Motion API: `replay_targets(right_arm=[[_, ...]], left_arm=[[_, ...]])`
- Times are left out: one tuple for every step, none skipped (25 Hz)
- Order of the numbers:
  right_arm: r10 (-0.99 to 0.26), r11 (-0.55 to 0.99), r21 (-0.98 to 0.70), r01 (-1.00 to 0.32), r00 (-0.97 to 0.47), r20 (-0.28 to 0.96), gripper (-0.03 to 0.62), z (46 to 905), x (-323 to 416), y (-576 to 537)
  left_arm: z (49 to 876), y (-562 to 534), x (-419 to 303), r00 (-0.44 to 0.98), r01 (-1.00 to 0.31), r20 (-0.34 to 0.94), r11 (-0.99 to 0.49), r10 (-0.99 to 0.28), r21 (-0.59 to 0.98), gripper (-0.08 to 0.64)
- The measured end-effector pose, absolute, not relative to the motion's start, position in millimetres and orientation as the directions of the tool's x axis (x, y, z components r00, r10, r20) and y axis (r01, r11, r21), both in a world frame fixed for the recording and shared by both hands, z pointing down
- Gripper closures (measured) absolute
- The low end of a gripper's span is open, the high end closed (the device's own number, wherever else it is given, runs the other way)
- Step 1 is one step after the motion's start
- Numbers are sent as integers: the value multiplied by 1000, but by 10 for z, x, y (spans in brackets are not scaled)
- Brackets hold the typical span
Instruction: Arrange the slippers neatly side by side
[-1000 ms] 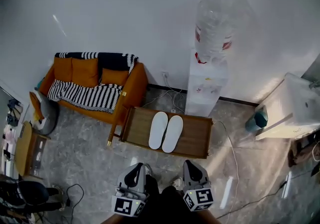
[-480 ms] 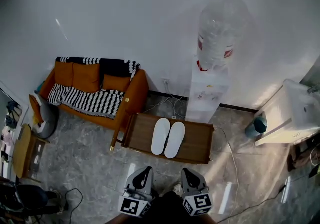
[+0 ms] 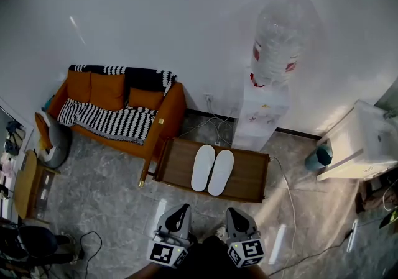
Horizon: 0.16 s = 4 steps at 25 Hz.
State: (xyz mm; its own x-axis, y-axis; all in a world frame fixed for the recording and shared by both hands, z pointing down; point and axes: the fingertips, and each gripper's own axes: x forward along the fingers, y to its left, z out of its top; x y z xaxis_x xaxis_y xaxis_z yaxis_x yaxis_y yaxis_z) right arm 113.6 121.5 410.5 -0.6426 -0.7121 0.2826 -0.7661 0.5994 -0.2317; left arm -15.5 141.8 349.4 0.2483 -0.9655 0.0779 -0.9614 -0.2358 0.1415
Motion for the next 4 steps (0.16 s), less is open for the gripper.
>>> replay_targets(right_arm=[[-714, 598, -232, -767, -642, 281, 580, 4112, 1123, 1204], [-715, 598, -231, -768, -641, 280, 580, 4110, 1109, 1189], [-716, 597, -231, -768, -640, 278, 580, 4105, 1095, 1174], [-717, 596, -231, -769, -639, 277, 580, 4101, 1082, 1159]], left_arm=[[3495, 1407, -168, 250, -961, 78, -237, -965, 143, 543], [3497, 1396, -182, 250, -961, 79, -237, -965, 144, 543], [3501, 1386, -195, 250, -961, 81, -237, -965, 145, 544], [3506, 1376, -208, 250, -960, 83, -237, -965, 147, 543]])
